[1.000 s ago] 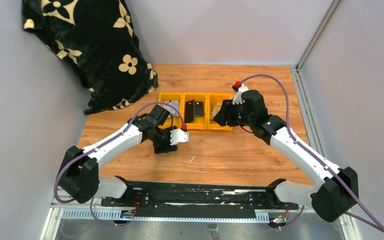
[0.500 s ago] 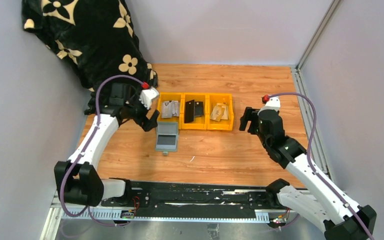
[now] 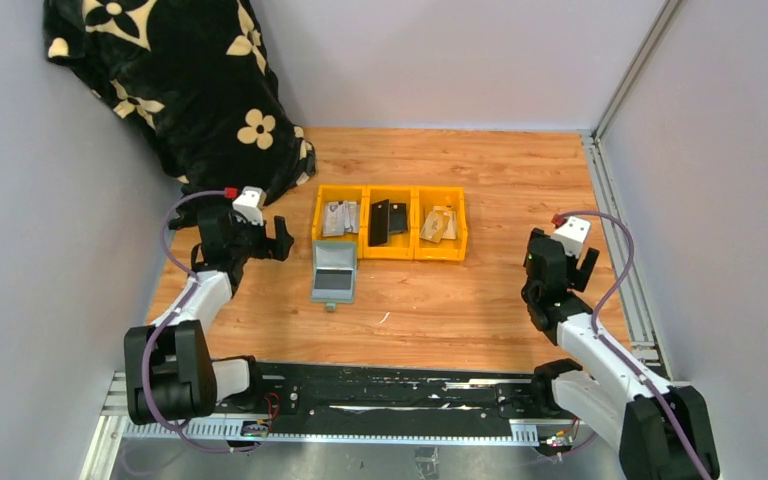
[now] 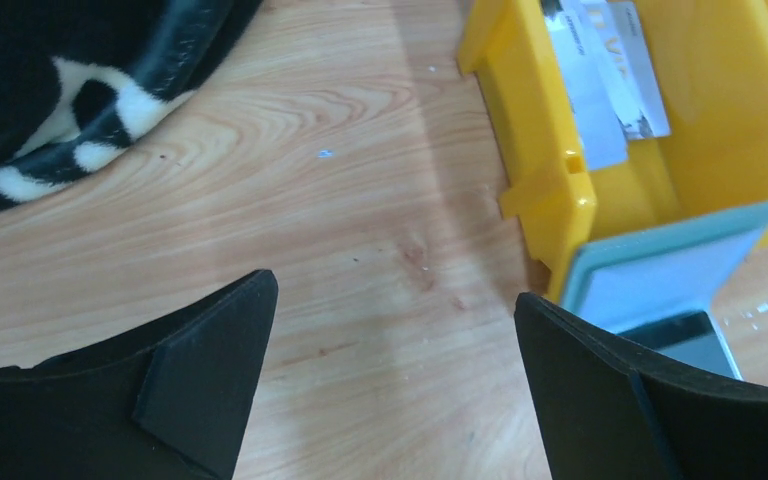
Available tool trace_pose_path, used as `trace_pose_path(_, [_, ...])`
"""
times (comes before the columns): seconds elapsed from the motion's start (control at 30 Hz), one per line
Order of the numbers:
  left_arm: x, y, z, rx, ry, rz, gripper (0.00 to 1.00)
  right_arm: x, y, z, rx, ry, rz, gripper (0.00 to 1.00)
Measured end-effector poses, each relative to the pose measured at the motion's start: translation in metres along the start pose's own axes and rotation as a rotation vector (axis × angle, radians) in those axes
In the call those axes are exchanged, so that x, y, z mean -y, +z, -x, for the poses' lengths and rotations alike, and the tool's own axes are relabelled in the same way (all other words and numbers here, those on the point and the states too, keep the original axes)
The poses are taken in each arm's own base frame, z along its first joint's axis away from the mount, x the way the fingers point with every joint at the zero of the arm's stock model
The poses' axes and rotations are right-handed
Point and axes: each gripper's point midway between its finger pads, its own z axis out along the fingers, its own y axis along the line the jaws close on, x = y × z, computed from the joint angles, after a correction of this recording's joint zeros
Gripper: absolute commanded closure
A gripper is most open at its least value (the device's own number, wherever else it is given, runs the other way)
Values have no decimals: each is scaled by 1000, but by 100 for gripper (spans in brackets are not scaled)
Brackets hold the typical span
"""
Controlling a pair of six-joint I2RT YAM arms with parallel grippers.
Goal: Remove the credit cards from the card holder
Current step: Reset both arms
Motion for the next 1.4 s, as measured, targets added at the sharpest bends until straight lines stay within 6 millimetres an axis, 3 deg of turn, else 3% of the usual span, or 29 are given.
trace_pose_path(0.17, [-14, 11, -7, 135, -48, 80, 0, 26, 21, -30, 17, 66, -103, 14])
trace_pose_path(0.27, [-18, 16, -19, 191, -63, 114, 0, 30, 32, -44, 1, 80, -120, 13])
trace_pose_path(0.37, [-20, 19, -28, 215, -76, 129, 0, 21, 44, -44, 12, 90, -89, 13])
trace_pose_path(0.53, [-20, 9, -5, 361, -28, 150, 0, -7, 58, -46, 35, 43, 32, 13])
trace_pose_path(0.63, [-8, -1, -17, 419, 22, 177, 0, -28, 57, -44, 87, 6, 160, 12])
trace_pose_path(0.7, [5, 1, -33, 405, 50, 160, 0, -33, 52, -52, 124, -15, 208, 11])
trace_pose_path(0.8, [-3, 6, -30, 378, 49, 205, 0, -36, 52, -70, 91, -62, 230, 10])
trace_pose_path(0.83, [-9, 8, -17, 393, 50, 230, 0, -39, 54, -68, 74, -73, 233, 9])
trace_pose_path(0.93, [-21, 8, 19, 465, 62, 283, 0, -49, 65, -31, 145, -35, 244, 8])
trace_pose_path(1.4, [-29, 10, 6, 410, 45, 329, 0, -51, 65, -28, 157, -37, 253, 7])
